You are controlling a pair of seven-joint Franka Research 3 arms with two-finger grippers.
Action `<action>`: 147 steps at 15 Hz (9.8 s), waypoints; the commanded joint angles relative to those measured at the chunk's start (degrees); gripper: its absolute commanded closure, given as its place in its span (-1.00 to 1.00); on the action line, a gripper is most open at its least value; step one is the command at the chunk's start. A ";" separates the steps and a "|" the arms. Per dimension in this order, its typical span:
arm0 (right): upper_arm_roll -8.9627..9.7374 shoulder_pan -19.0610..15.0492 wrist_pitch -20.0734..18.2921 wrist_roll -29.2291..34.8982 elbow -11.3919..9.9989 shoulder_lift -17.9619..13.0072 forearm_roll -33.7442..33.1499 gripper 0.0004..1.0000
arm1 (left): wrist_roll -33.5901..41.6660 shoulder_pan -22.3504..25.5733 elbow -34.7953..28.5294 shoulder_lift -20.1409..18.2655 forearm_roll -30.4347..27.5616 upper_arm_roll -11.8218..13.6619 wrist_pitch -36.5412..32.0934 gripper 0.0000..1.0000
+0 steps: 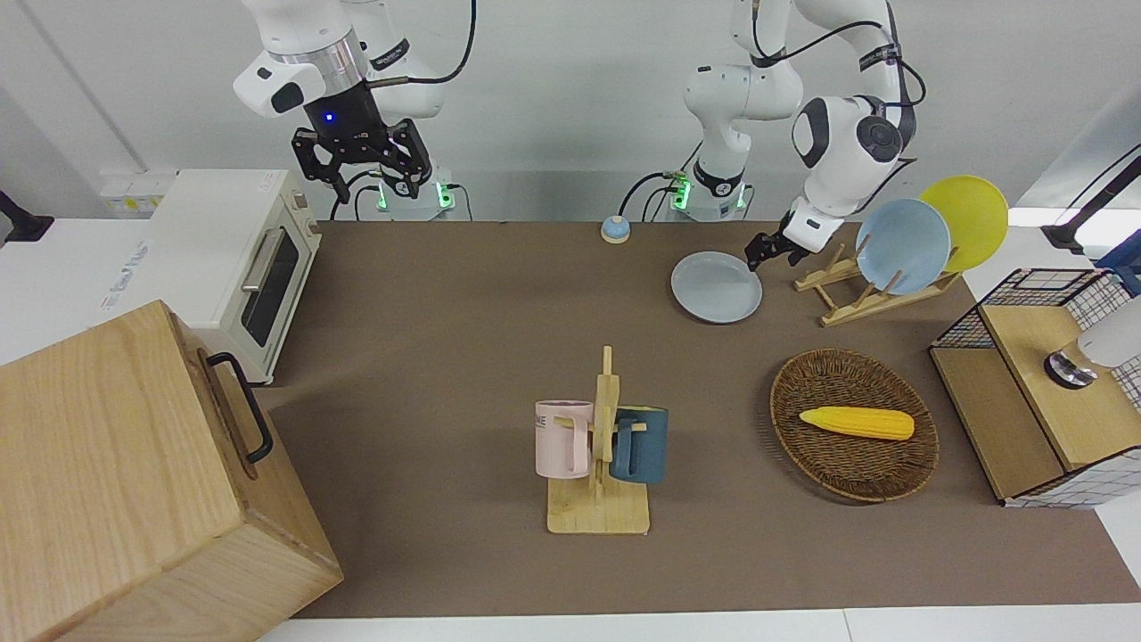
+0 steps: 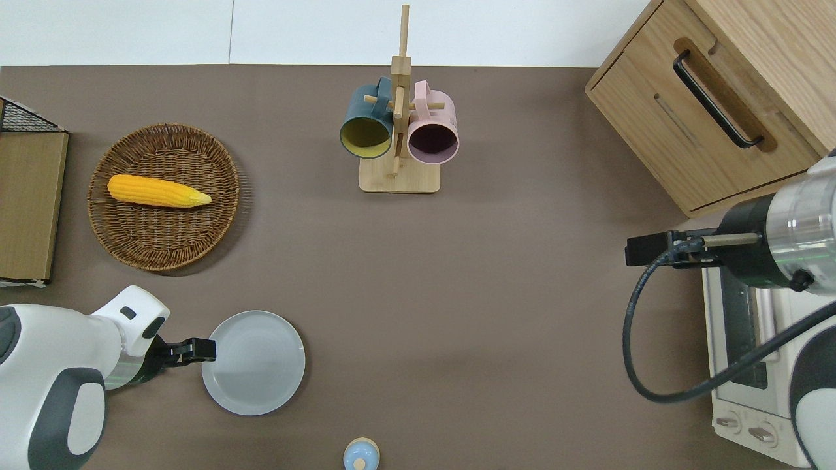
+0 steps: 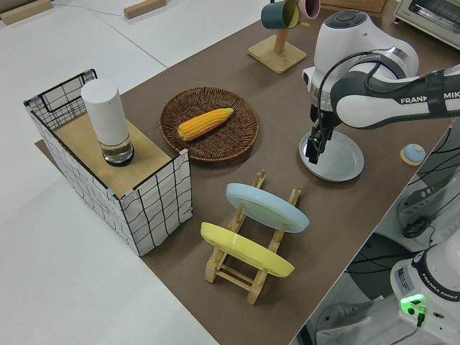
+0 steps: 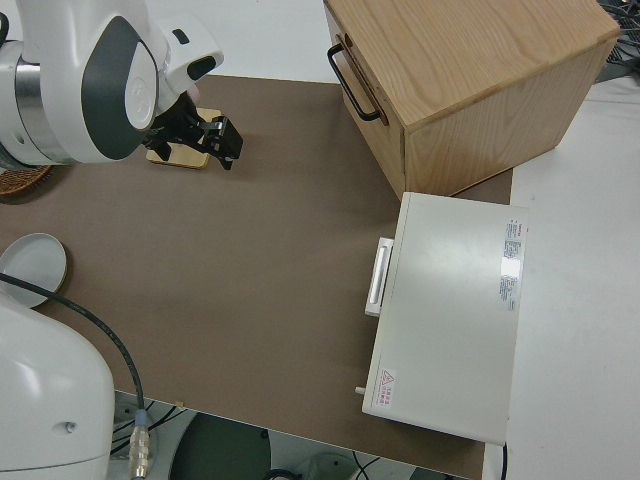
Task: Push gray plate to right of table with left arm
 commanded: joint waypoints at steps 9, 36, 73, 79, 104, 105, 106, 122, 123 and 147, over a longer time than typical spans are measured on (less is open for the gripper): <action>0.23 -0.37 -0.31 0.12 0.81 0.36 0.92 -0.99 | -0.48 -0.26 -5.10 5.44 -2.32 -0.19 9.54 -0.66; 0.23 -0.37 -0.31 0.12 0.81 0.36 0.92 -0.99 | -0.39 -2.54 -5.37 6.58 -2.32 -1.51 10.50 1.00; 0.23 -0.37 -0.31 0.12 0.81 0.36 0.92 -0.99 | -32.55 -14.67 2.36 16.60 -12.43 -22.85 24.92 1.00; 0.23 -0.37 -0.31 0.12 0.81 0.36 0.92 -0.99 | -36.95 -14.67 4.21 19.23 -12.43 -27.34 28.08 1.00; 0.23 -0.37 -0.31 0.12 0.81 0.36 0.92 -0.99 | -46.45 -19.42 12.65 27.41 -11.47 -30.77 31.69 -0.31; 0.23 -0.37 -0.31 0.12 0.81 0.36 0.92 -0.99 | -46.45 -19.42 12.74 27.41 -11.47 -30.77 31.60 -0.76; 0.23 -0.37 -0.31 0.12 0.81 0.36 0.92 -0.99 | -46.45 -19.42 12.91 27.41 -11.38 -30.77 31.51 -0.95; 0.23 -0.37 -0.31 0.12 0.81 0.36 0.92 -0.99 | -37.40 -11.79 17.75 17.32 -0.74 -27.70 12.45 -0.98; 0.23 -0.37 -0.31 0.12 0.81 0.36 0.92 -0.99 | -36.18 -10.21 17.75 16.00 -0.74 -27.70 11.22 -0.98; 0.23 -0.37 -0.31 0.12 0.81 0.36 0.92 -0.99 | -17.54 9.06 28.37 11.33 -1.18 -19.98 -1.26 -0.98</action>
